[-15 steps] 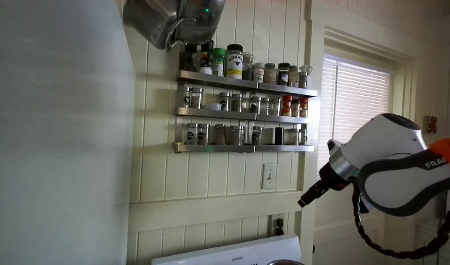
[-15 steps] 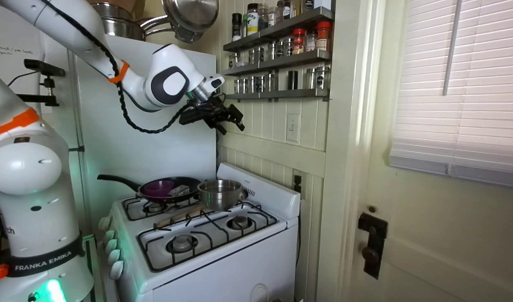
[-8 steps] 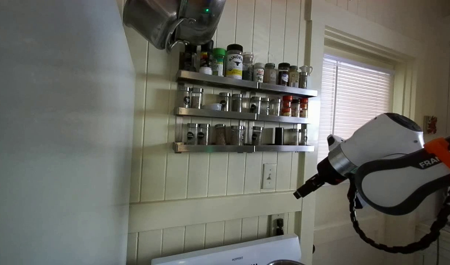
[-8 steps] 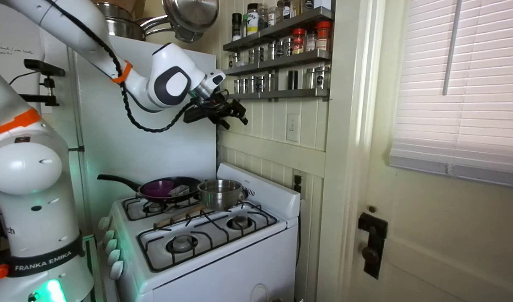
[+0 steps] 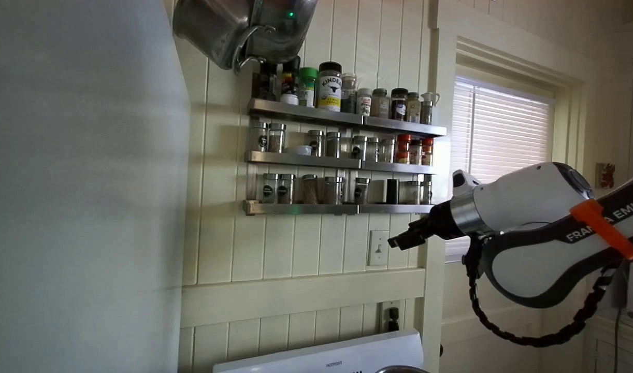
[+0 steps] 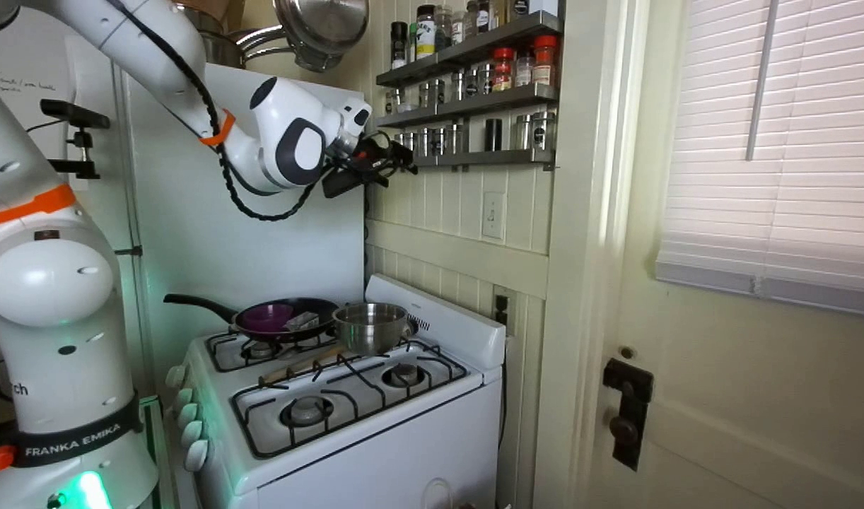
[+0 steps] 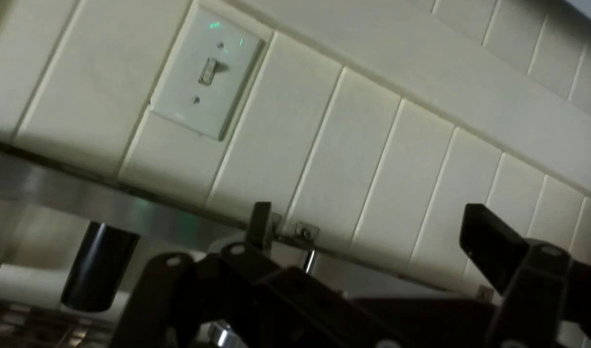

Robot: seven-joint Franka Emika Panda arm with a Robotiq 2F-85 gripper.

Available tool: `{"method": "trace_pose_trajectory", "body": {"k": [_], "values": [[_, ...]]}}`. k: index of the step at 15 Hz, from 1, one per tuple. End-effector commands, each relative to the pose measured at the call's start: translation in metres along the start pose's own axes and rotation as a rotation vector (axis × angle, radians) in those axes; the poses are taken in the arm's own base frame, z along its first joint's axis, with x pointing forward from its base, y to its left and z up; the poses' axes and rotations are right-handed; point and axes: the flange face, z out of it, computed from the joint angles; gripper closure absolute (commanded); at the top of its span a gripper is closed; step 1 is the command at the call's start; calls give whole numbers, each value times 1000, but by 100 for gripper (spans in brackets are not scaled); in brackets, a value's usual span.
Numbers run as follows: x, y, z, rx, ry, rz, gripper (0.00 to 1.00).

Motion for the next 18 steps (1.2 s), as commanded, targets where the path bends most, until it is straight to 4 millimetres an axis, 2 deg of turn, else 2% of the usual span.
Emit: {"method": "trace_pose_trajectory", "body": {"k": [1,6,7,8,12,18], "values": [[8,3,-6,-43,142,-10,0],[17,11,-13,-78,332,57,0],[19,8,-9,-35,317,69,0],[16,10,-18,-75,296,39,0],[20,8,-9,-48,316,89,0],[45,23,4,-64,439,211,0]]}}
